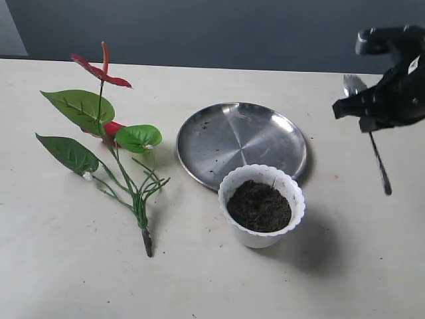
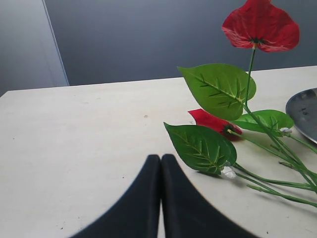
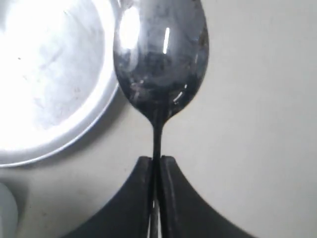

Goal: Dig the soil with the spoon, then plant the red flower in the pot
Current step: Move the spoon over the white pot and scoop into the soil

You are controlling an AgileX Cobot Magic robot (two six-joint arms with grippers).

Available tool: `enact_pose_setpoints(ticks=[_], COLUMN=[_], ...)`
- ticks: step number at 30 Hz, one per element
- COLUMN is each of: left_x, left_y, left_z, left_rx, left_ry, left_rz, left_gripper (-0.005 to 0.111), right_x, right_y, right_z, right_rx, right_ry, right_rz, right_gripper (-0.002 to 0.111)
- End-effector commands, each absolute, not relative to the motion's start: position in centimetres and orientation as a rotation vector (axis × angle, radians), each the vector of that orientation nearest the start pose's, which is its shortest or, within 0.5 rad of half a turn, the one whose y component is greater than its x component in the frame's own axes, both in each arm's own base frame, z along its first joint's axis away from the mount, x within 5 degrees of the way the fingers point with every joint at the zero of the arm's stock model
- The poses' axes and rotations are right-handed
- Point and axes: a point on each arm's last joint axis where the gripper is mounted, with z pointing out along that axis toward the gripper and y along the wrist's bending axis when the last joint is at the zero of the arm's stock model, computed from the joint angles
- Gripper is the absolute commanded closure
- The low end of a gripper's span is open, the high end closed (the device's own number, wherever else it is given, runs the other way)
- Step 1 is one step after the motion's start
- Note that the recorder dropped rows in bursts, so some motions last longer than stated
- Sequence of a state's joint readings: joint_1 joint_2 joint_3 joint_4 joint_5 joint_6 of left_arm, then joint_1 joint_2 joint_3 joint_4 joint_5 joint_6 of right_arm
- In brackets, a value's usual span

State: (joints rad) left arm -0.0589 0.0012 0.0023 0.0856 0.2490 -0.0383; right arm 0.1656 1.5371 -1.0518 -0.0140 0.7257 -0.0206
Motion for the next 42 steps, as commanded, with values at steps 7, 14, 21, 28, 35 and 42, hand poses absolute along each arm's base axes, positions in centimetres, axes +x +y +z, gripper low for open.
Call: enact_pose_setpoints(ticks=[7,14,21,28,35,42], left_x=[5.5,5.5,5.5,5.5,5.5,5.5], left_y=[-0.1,-0.1,-0.1,-0.1,-0.1,-0.1], left_z=[19.2,19.2,19.2,19.2,19.2,19.2], left_rx=[0.065,0.065,0.064,0.065,0.065,0.065], left_ry=[1.721,1.721,1.721,1.721,1.721,1.721], left_rz=[0.009,0.009,0.007,0.009,0.009,0.009], left_gripper=[0.106,0.106,0.106,0.106,0.106,0.106], right_x=[28.6,25.0,21.9,22.9,24.4,24.3], right_y=[10.0,14.5,17.3,18.7,19.4,19.2], right_z=[29.4,27.7,26.7,23.9,20.5,20.2], right_rx=[-1.535,-1.941,-2.100,-2.155,-2.158,-2.175], right_ry=[2.095,2.082,2.171,2.200,2.276,2.315], right_rz=[-0.219,-0.131,-0.214,-0.336,-0.425,-0.449], right_gripper=[0.108,0.108,0.108,0.108,0.108,0.108])
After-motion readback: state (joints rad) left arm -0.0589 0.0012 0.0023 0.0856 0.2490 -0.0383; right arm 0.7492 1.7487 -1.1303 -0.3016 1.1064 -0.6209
